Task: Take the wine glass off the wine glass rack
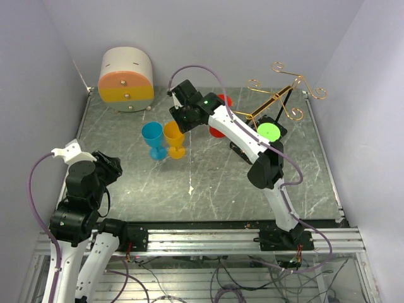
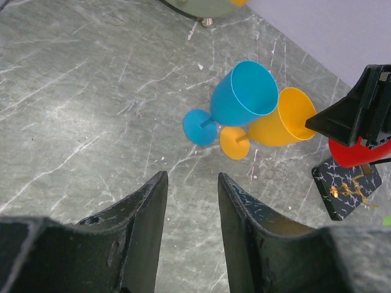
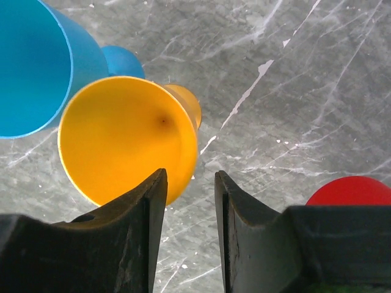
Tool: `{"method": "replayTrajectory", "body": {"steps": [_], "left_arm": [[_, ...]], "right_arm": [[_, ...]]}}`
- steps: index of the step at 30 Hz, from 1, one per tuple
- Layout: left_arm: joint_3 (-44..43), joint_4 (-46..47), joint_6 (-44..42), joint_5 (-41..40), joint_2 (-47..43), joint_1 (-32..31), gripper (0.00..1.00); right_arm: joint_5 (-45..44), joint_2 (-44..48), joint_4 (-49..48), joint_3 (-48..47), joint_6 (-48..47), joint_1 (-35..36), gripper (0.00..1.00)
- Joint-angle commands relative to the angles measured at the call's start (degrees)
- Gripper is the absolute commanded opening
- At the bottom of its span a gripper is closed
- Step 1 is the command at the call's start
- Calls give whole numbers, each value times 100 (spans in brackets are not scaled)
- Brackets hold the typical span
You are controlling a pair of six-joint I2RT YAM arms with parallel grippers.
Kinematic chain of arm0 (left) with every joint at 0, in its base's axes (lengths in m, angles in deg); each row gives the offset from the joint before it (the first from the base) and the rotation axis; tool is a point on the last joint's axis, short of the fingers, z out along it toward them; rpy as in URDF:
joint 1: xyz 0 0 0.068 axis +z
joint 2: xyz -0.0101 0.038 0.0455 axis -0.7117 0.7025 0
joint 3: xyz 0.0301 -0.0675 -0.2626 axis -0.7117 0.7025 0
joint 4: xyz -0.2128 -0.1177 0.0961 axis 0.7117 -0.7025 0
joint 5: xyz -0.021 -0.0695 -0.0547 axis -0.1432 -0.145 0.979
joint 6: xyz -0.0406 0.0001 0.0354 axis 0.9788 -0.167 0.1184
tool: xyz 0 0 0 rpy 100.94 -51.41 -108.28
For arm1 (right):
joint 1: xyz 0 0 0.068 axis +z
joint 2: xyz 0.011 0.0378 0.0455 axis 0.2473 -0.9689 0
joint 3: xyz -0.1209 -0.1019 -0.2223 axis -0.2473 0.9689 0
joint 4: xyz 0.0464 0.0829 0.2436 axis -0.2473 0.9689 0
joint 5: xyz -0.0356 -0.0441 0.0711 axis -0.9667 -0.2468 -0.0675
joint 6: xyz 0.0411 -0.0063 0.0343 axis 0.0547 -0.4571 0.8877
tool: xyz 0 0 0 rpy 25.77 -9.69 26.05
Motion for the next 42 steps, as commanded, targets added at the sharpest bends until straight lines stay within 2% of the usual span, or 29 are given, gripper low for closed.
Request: {"method": "replayTrajectory", "body": {"steps": [1,8,12,16,18,21,24,29,42], "left_arm": [[25,217,-75,-11,49,16,49],[15,203,-86,26,79,16,49],[15,196,-88,45,105,16,49],[14,179,-77,44,115,16,49],[7,174,-73,40,106,9,48],[8,177,-63,36,104,2,48],[11,176,-67,41,102,-2,48],[7,165,-67,33,108,-1,48],[8,174,-58,7,93,-2,48]], "right_arm": [[-95,521,-277,98,29,-3,38],[-392,1614,-687,528,196,-11,40],[-202,2396,-1099,949,523,-256,46],[759,2976,-1303,1410,1293,-1306,47],[1333,3499,-1777,2015,1701,-2062,46],[2129,4002,-2331,2892,2197,-2819,46],[2903,4101,-2614,3329,2447,-3200,43],[3403,3940,-2713,3528,2567,-3243,39],[3360,3462,-2434,3530,2380,-3207,36]]}}
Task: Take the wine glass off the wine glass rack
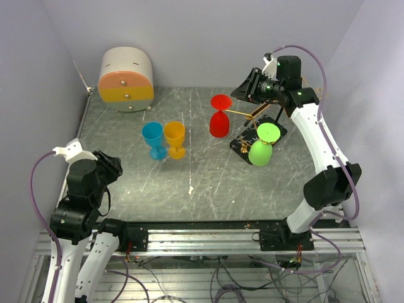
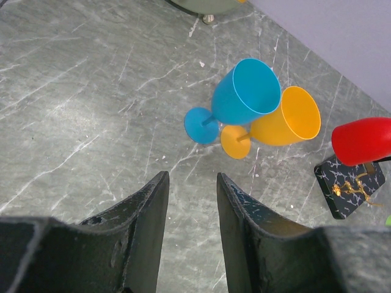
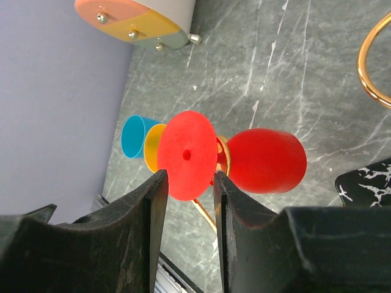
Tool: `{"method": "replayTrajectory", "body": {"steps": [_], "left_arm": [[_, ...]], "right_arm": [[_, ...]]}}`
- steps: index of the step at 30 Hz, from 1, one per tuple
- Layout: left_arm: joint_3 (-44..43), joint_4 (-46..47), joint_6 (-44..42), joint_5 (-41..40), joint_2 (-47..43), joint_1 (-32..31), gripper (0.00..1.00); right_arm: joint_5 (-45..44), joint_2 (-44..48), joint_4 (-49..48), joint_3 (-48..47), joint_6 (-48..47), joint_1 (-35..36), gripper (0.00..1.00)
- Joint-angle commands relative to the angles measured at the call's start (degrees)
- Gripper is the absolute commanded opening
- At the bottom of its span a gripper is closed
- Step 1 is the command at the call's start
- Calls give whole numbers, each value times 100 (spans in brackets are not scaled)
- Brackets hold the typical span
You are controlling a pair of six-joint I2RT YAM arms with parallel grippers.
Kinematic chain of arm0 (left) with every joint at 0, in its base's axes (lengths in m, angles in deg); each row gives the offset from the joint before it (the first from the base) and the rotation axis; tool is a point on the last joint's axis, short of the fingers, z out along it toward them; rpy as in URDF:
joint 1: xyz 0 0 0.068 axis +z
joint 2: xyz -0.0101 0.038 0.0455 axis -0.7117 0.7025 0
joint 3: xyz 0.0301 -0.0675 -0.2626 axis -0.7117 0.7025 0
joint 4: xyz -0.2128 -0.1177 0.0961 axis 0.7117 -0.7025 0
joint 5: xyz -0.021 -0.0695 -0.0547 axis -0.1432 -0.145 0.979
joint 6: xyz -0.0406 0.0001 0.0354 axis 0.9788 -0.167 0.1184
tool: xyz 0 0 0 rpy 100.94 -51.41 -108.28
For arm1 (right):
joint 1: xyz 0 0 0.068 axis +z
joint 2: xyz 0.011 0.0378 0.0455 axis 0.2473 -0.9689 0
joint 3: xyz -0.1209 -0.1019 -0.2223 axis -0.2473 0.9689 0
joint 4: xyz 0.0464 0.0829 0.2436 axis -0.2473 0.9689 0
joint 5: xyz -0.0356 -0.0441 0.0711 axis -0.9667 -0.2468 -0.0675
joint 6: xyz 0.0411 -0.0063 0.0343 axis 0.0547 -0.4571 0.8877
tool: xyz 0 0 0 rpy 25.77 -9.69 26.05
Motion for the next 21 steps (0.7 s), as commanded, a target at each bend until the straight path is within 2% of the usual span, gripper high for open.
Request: {"method": "replayTrajectory", "body": {"steps": [1,21], "left_arm": [[10,169,-39,-16,10,0,48],[12,159,-30,-42,-26,0,48]], "right_arm": [[0,-128,37,-6,-77,39,36],[-220,-380,129,-150,-183,289,35]]}}
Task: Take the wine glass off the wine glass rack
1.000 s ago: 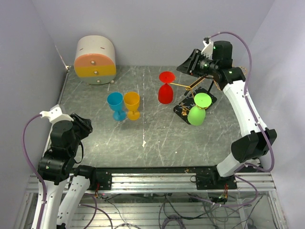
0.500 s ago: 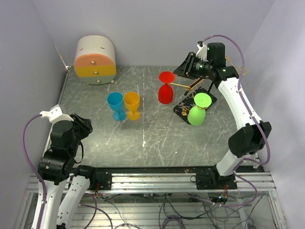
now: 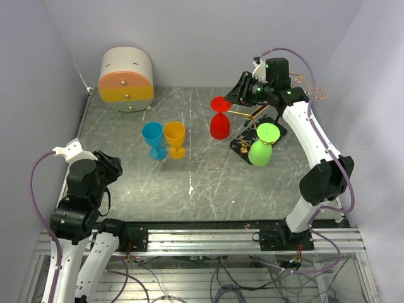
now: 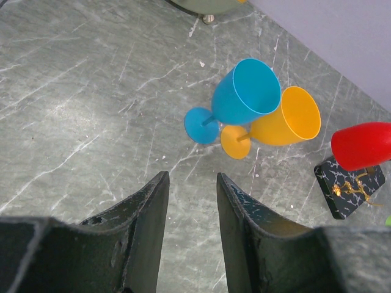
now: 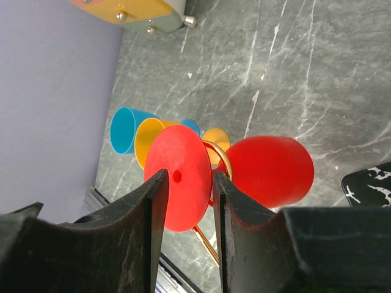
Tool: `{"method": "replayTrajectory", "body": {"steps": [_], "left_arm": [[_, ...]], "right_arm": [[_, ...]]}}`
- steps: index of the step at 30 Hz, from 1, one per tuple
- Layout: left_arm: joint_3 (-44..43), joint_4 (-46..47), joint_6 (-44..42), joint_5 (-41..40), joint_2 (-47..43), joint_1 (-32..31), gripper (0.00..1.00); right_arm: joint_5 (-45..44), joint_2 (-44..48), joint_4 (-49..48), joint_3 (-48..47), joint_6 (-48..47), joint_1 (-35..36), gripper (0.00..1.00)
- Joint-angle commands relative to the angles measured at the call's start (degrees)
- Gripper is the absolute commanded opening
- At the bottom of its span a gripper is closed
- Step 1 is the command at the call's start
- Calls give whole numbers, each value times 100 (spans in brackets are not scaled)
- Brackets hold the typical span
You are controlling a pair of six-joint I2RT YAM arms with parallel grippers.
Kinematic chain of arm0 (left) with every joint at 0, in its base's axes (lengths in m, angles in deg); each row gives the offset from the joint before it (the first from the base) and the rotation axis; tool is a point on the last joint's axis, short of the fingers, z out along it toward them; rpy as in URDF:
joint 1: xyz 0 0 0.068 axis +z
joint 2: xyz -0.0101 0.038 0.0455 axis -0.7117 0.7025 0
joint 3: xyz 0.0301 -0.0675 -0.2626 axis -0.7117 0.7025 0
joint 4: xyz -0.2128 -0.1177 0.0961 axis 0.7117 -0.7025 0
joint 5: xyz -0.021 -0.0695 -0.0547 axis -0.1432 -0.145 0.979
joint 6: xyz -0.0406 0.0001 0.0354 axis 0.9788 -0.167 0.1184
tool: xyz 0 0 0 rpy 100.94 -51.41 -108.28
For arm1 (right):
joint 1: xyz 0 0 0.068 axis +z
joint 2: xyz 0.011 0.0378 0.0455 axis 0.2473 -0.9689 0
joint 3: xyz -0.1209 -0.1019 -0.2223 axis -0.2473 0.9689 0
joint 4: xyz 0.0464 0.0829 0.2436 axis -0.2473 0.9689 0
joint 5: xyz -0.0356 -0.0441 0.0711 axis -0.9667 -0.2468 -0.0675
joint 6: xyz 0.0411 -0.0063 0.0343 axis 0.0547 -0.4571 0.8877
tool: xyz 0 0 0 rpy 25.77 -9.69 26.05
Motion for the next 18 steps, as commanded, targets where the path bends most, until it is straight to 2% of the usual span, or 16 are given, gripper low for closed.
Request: {"method": "replayTrajectory", "body": {"steps": [1,8,18], "left_arm": [[10,155,-25,-40,-23,0,48],[13,152,-22,-48,-32,0,48],[22,167,-25,-40,-10,0,48]], "right_arm": [[-85,17,105,-104,-94,11,35],[210,116,-82,-31,-31,43,34],[478,288,-316,70,90,89,25]]}}
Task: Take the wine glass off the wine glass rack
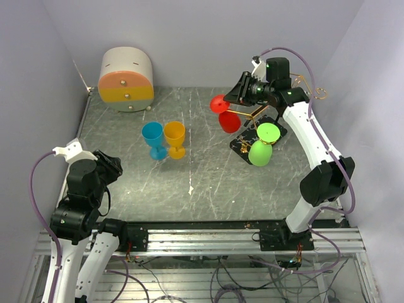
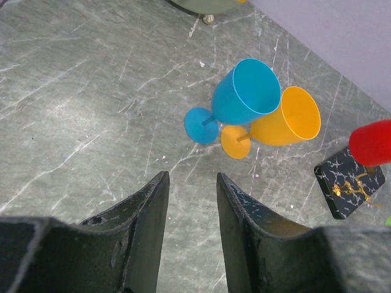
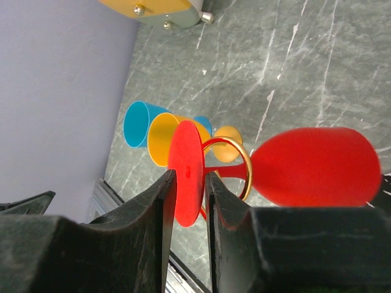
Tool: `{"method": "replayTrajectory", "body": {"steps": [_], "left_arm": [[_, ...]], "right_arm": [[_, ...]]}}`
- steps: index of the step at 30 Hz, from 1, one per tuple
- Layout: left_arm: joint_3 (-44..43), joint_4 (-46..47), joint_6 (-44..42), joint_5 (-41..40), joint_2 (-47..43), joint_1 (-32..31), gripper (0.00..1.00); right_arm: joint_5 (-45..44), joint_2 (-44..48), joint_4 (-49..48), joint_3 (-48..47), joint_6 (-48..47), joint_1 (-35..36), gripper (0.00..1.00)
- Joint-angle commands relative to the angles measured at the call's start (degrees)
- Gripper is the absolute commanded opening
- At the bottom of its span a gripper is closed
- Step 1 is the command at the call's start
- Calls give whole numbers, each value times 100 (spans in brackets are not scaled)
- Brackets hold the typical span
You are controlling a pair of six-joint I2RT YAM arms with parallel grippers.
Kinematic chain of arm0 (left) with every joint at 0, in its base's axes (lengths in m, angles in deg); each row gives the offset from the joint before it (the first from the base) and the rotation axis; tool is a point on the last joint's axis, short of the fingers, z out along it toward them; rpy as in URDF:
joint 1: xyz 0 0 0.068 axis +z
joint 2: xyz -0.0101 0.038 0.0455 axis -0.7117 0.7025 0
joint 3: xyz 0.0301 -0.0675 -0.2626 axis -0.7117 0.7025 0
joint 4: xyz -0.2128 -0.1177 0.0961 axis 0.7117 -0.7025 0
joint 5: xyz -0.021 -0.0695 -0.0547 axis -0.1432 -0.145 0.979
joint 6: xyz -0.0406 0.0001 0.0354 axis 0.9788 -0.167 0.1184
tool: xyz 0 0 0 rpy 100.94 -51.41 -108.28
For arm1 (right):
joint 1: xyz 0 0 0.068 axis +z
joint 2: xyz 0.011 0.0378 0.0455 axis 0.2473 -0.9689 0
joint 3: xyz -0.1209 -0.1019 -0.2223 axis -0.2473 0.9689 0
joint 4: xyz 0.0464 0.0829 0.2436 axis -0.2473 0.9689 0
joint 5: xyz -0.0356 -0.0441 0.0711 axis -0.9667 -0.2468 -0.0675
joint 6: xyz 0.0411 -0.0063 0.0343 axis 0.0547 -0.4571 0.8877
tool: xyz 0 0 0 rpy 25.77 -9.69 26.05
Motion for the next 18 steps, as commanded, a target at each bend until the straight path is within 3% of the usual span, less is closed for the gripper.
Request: {"method": "replayTrajectory", "body": {"steps": [1,18], "left_arm": [[15,170,-28,-36,-9,0,48],[17,182,-41,-38,12,0,47]], "right_arm": [[207,257,-223,48,60,66,25],[128,-88,-112,-81,-25,279,20]]}}
